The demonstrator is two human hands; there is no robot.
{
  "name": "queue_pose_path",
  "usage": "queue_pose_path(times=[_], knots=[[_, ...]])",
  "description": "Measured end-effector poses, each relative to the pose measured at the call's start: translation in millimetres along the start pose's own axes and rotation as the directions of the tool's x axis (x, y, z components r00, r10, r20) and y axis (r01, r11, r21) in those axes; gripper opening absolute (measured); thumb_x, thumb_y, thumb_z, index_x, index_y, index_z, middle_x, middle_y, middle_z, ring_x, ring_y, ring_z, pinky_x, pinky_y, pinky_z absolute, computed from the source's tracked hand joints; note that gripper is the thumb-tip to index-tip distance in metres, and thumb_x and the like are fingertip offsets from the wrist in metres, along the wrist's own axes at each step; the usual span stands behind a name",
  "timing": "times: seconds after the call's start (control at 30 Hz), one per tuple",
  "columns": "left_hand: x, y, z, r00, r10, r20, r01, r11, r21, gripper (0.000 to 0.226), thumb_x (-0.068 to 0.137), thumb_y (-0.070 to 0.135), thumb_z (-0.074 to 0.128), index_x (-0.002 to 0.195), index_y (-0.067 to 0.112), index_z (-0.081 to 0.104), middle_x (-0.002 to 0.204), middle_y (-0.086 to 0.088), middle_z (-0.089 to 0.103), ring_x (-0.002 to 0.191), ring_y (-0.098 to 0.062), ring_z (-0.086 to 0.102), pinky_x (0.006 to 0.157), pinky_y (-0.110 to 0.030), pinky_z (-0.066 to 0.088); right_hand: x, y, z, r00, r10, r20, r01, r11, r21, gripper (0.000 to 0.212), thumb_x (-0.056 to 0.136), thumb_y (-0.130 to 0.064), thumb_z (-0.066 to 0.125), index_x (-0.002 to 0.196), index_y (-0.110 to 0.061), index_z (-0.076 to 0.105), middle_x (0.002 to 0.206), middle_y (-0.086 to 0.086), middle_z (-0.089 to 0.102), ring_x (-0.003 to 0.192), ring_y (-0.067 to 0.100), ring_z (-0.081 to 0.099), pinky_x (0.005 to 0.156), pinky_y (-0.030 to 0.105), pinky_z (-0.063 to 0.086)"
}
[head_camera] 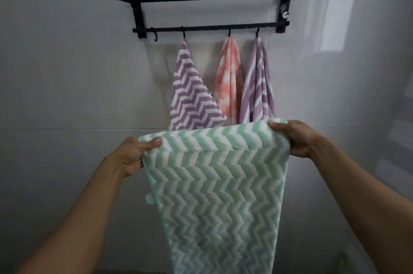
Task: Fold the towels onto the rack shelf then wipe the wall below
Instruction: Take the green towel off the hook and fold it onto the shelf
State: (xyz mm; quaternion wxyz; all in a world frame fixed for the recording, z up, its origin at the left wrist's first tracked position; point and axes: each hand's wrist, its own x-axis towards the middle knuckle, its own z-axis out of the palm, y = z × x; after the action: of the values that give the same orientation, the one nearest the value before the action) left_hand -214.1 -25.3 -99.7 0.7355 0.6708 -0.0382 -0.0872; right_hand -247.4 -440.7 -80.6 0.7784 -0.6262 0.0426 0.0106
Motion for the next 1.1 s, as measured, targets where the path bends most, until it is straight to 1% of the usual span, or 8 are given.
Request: queue_pose_path(times=[0.1, 0.27, 0.47, 0.6, 0.7, 0.83, 0.97, 1.1], knots=[[11, 17, 6, 0.988, 0.064, -0.142, -0.074, 0.995, -0.065, 0.043, 0.056, 0.018, 0.087, 0.093, -0.001, 0.074, 0.094, -0.015, 0.077, 0.081, -0.024, 0.076, 0.059, -0.033, 0.061, -4, -11, -3, 0.996, -0.023, 0.088, 0.015, 0.997, 0.082, 0.047, 0.082, -0.03, 0.069, 0.121, -0.002, 0.072, 0.118, 0.017, 0.073, 0.097, 0.03, 0.074, 0.076, 0.04, 0.062], [21, 50, 21, 0.957, 0.165, -0.237, -0.205, 0.967, -0.153, 0.03, 0.071, 0.014, 0.084, 0.096, 0.002, 0.071, 0.091, -0.013, 0.077, 0.075, -0.022, 0.076, 0.055, -0.035, 0.06, -12, 13, 3, 0.98, 0.094, 0.173, -0.059, 0.979, -0.195, 0.045, 0.087, -0.01, 0.072, 0.129, 0.001, 0.063, 0.127, 0.021, 0.068, 0.115, 0.037, 0.067, 0.092, 0.049, 0.057], [12, -1, 1, 0.965, -0.056, 0.255, 0.079, 0.993, -0.083, 0.082, 0.058, 0.023, 0.095, 0.13, 0.002, 0.062, 0.129, -0.021, 0.066, 0.115, -0.039, 0.065, 0.09, -0.052, 0.057, -4, -6, 13, 0.994, -0.105, 0.026, 0.103, 0.993, 0.05, 0.036, 0.089, -0.02, 0.071, 0.12, 0.0, 0.069, 0.113, 0.019, 0.074, 0.09, 0.029, 0.075, 0.071, 0.04, 0.062], [16, -15, 9, 0.997, -0.006, -0.082, -0.003, 0.994, -0.106, 0.029, 0.075, 0.017, 0.079, 0.096, -0.003, 0.077, 0.111, -0.021, 0.072, 0.085, -0.027, 0.075, 0.072, -0.038, 0.063, -4, -18, -3, 0.994, -0.105, 0.004, 0.105, 0.991, 0.085, 0.043, 0.081, -0.025, 0.077, 0.118, -0.003, 0.069, 0.114, 0.02, 0.073, 0.091, 0.029, 0.075, 0.071, 0.04, 0.062], [19, 15, 24, 0.985, 0.095, -0.143, -0.117, 0.98, -0.161, 0.009, 0.082, 0.009, 0.076, 0.084, 0.0, 0.077, 0.097, -0.012, 0.075, 0.071, -0.02, 0.075, 0.063, -0.03, 0.062, -14, -3, -9, 0.992, 0.022, 0.122, -0.018, 0.999, -0.032, 0.05, 0.079, -0.028, 0.075, 0.123, -0.006, 0.067, 0.119, 0.015, 0.073, 0.104, 0.03, 0.072, 0.081, 0.04, 0.061], [18, 39, 29, 0.972, 0.188, -0.143, -0.217, 0.949, -0.229, 0.024, 0.077, 0.018, 0.078, 0.096, 0.004, 0.074, 0.106, -0.014, 0.074, 0.077, -0.02, 0.076, 0.064, -0.033, 0.062, -16, 14, 2, 0.993, -0.015, 0.113, 0.02, 0.999, -0.05, 0.044, 0.085, -0.013, 0.07, 0.126, 0.002, 0.064, 0.121, 0.022, 0.07, 0.102, 0.034, 0.073, 0.076, 0.041, 0.062], [5, 4, 17, 0.955, -0.032, 0.293, 0.07, 0.99, -0.119, 0.066, 0.055, 0.03, 0.096, 0.113, 0.004, 0.075, 0.122, -0.02, 0.069, 0.107, -0.034, 0.07, 0.081, -0.045, 0.06, -9, -8, 4, 0.992, -0.113, 0.06, 0.107, 0.991, 0.084, 0.045, 0.088, -0.022, 0.071, 0.126, 0.0, 0.065, 0.12, 0.021, 0.071, 0.1, 0.032, 0.073, 0.076, 0.042, 0.061], [10, -13, 18, 0.992, -0.039, 0.122, 0.052, 0.993, -0.105, 0.075, 0.05, 0.022, 0.099, 0.115, -0.005, 0.071, 0.121, -0.028, 0.067, 0.099, -0.038, 0.072, 0.079, -0.052, 0.059, -7, -22, -8, 0.994, -0.106, 0.019, 0.104, 0.991, 0.087, 0.054, 0.077, -0.029, 0.081, 0.121, 0.0, 0.069, 0.119, 0.02, 0.071, 0.091, 0.028, 0.075, 0.073, 0.04, 0.062]])
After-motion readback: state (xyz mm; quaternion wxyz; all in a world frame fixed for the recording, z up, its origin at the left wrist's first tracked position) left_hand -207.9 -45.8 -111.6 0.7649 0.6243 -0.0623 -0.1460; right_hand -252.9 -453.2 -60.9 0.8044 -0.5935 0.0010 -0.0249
